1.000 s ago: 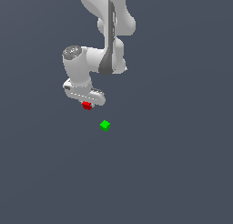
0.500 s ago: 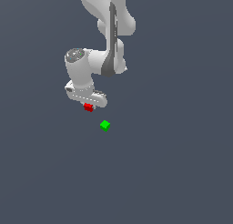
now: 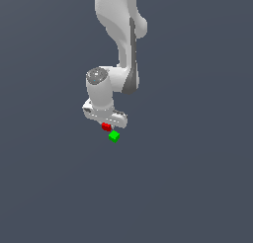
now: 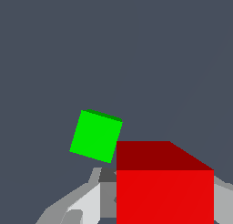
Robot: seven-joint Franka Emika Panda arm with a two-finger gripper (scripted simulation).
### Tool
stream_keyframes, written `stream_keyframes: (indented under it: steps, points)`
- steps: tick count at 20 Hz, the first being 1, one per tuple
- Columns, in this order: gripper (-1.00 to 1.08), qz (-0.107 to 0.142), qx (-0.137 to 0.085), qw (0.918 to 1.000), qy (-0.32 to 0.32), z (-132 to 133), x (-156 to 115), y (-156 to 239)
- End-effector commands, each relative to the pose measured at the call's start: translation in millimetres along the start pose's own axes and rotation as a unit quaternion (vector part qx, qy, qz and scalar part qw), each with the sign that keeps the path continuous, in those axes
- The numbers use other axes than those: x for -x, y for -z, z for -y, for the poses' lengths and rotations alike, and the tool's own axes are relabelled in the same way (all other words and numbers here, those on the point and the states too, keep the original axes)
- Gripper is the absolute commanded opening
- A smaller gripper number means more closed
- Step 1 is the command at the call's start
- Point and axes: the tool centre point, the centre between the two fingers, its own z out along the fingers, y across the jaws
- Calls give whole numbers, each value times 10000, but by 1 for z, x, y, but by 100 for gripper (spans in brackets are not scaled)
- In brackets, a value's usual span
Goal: Stack the red cube on top of the green cube.
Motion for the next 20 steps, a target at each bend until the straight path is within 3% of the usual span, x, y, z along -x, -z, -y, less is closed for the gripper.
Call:
stream_keyframes:
  steps: [1,10,11,20]
  points:
    - [-100,-5,-1,10000,-4,15,-6,-8]
    - [-100,-5,-1,10000,-4,36,-16,-19]
    - [100,-5,-1,10000,-4,36,-16,-19]
    - [100,-5,-1,10000,-4,36,-16,-19]
